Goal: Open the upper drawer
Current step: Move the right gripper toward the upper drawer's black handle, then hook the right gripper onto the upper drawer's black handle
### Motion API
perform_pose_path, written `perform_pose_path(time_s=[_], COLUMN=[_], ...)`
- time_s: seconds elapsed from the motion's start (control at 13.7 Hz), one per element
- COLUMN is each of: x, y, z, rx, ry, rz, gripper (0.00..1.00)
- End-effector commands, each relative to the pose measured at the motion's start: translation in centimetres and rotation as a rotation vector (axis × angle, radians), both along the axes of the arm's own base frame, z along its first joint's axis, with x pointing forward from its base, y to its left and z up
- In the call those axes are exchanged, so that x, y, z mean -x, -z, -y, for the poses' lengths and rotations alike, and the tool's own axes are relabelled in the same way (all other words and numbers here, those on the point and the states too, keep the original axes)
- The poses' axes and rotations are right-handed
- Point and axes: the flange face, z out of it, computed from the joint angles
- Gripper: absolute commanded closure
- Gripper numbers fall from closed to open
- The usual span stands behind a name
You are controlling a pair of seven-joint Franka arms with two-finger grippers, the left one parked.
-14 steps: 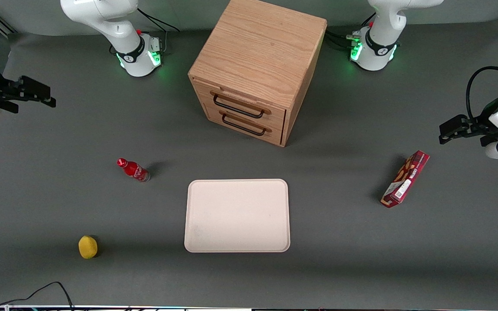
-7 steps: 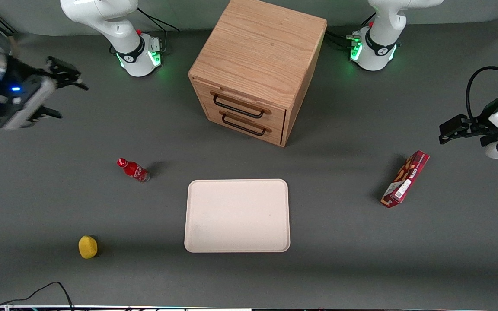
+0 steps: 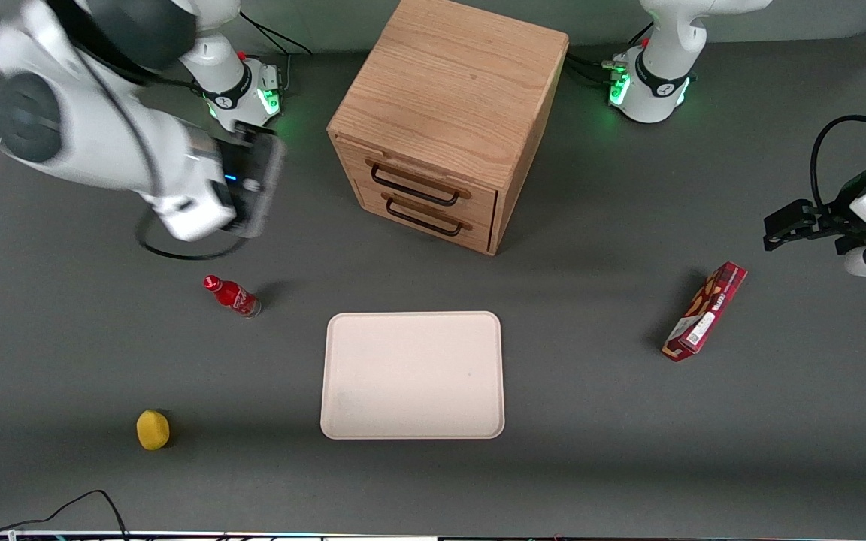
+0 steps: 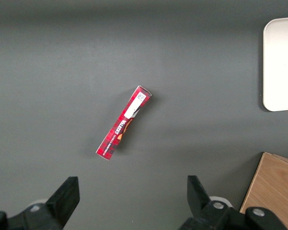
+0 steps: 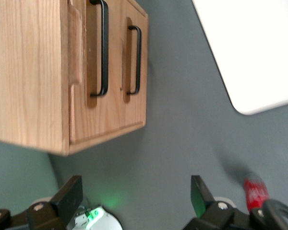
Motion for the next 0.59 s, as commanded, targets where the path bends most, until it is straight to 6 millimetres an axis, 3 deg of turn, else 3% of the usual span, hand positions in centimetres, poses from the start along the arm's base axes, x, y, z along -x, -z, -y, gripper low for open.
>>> perform_pose_path(time_s=[0.0, 0.15, 0.51], x=[-0.4, 0.4, 2.5], y=[4.3, 7.1, 11.0], z=[-2.8, -5.0, -8.4], rx=[-0.042, -0.062, -0.070], ry=[-0.012, 0.025, 0.131], rz=[-0.034, -0.026, -0.041], gripper=[0.00, 0.00, 0.00])
